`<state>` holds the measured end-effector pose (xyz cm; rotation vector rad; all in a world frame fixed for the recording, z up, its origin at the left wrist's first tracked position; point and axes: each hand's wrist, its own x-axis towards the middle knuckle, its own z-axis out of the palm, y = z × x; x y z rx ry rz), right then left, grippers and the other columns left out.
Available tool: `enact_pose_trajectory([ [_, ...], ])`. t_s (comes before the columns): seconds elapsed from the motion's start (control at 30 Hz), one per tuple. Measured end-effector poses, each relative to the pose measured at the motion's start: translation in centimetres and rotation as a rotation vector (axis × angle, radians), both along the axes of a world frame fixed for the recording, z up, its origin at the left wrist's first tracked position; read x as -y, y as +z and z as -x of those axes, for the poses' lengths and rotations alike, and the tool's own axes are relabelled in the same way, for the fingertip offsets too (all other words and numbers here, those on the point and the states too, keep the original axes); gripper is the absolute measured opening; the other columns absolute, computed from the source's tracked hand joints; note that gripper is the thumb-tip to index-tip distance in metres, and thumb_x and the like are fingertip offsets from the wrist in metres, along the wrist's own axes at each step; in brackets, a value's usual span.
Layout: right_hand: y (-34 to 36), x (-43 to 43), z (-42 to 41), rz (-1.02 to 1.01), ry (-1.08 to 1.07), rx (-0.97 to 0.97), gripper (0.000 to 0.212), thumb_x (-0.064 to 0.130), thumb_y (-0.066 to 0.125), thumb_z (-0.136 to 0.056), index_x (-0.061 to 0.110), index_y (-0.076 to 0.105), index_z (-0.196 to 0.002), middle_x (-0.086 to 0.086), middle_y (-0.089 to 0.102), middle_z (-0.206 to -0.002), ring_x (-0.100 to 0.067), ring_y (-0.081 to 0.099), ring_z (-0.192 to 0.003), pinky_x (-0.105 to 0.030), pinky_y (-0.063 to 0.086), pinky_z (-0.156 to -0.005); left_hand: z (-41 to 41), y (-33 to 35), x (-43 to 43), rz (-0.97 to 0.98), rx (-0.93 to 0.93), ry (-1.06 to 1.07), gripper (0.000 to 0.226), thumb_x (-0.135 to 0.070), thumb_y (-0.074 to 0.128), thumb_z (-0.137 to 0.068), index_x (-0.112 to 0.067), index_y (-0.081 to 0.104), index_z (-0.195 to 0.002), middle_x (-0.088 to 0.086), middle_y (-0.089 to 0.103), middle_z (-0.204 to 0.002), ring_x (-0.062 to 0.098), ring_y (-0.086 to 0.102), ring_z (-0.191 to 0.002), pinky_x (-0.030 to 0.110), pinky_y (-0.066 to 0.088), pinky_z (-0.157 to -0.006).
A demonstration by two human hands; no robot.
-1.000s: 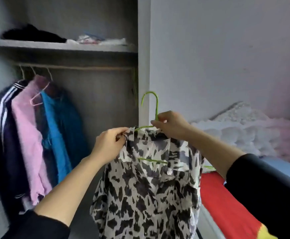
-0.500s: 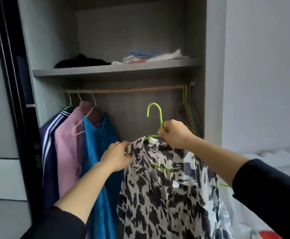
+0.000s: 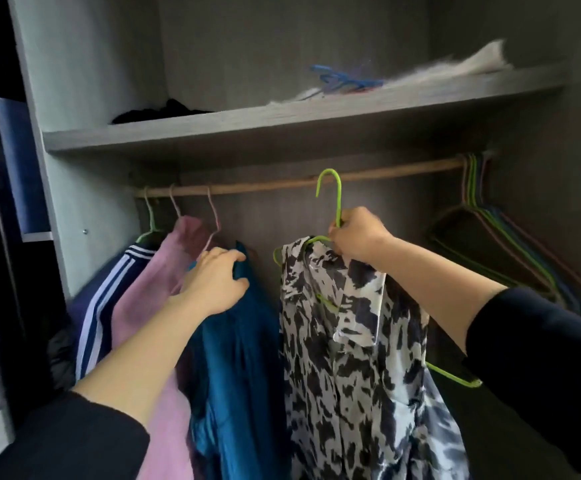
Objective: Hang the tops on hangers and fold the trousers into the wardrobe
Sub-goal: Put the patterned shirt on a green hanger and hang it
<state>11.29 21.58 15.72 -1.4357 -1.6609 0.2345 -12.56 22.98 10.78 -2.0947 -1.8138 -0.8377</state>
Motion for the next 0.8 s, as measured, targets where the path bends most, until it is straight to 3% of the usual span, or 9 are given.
enact_pose_trajectory([
  [0.2, 2.3, -6.4, 5.1, 0.019, -0.075, -0.056, 0.021, 0.018, 0.048, -0.097, 0.004, 0.061, -0.105, -0.014, 0.067, -0.096, -0.027, 0.062, -0.085, -0.029, 0.044, -0.065, 4.3, 4.6, -7.3, -0.132, -0.019, -0.078, 0.055, -0.03, 0.061, -0.086, -0.023, 0.045, -0.138, 0.006, 0.04, -0.143, 0.028, 0.034, -0.13, 0.039, 0.033, -0.104],
  [0.33, 3.3, -9.9, 7.9, 0.057, -0.063, -0.13, 0.021, 0.01, 0.042, -0.095, 0.005, 0.06, -0.105, -0.017, 0.066, -0.098, -0.026, 0.06, -0.084, -0.031, 0.046, -0.072, 4.8, 7.1, -11.1, -0.179, 0.015, -0.088, 0.062, -0.031, 0.058, -0.088, -0.019, 0.036, -0.144, 0.01, 0.03, -0.15, 0.031, 0.024, -0.138, 0.045, 0.031, -0.108],
  [0.47, 4.4, -12.5, 10.2, 0.058, -0.052, -0.164, 0.024, 0.008, 0.04, -0.095, 0.004, 0.058, -0.11, -0.018, 0.065, -0.106, -0.03, 0.063, -0.099, -0.036, 0.051, -0.083, 5.5, 8.2, -13.8, -0.189, -0.004, -0.07, 0.07, -0.032, 0.056, -0.089, -0.023, 0.022, -0.149, 0.013, 0.015, -0.155, 0.033, 0.011, -0.143, 0.048, 0.026, -0.112],
  [0.53, 4.8, -13.5, 11.2, 0.056, -0.028, -0.167, 0.025, 0.008, 0.039, -0.094, 0.004, 0.057, -0.112, -0.019, 0.064, -0.108, -0.03, 0.063, -0.1, -0.035, 0.05, -0.078, 6.1, 8.6, -14.9, -0.188, 0.014, -0.068, 0.073, -0.031, 0.057, -0.089, -0.027, 0.018, -0.15, 0.013, 0.013, -0.155, 0.034, 0.009, -0.143, 0.047, 0.022, -0.115],
  [0.63, 5.1, -14.8, 12.5, 0.061, 0.007, -0.151, 0.026, 0.009, 0.039, -0.093, 0.007, 0.054, -0.115, -0.016, 0.065, -0.107, -0.026, 0.062, -0.094, -0.028, 0.046, -0.065, 6.9, 8.8, -16.2, -0.217, 0.042, -0.077, 0.074, -0.027, 0.059, -0.089, -0.032, 0.017, -0.15, 0.011, 0.016, -0.154, 0.03, 0.013, -0.144, 0.045, 0.019, -0.117],
  [0.8, 4.7, -16.6, 14.4, 0.038, 0.029, -0.117, 0.032, 0.006, 0.041, -0.092, 0.005, 0.053, -0.121, -0.017, 0.063, -0.112, -0.029, 0.06, -0.104, -0.035, 0.05, -0.079, 7.6, 8.9, -17.6, -0.31, 0.025, -0.099, 0.069, -0.025, 0.06, -0.087, -0.032, 0.027, -0.147, 0.01, 0.032, -0.144, 0.029, 0.031, -0.135, 0.041, 0.031, -0.111],
])
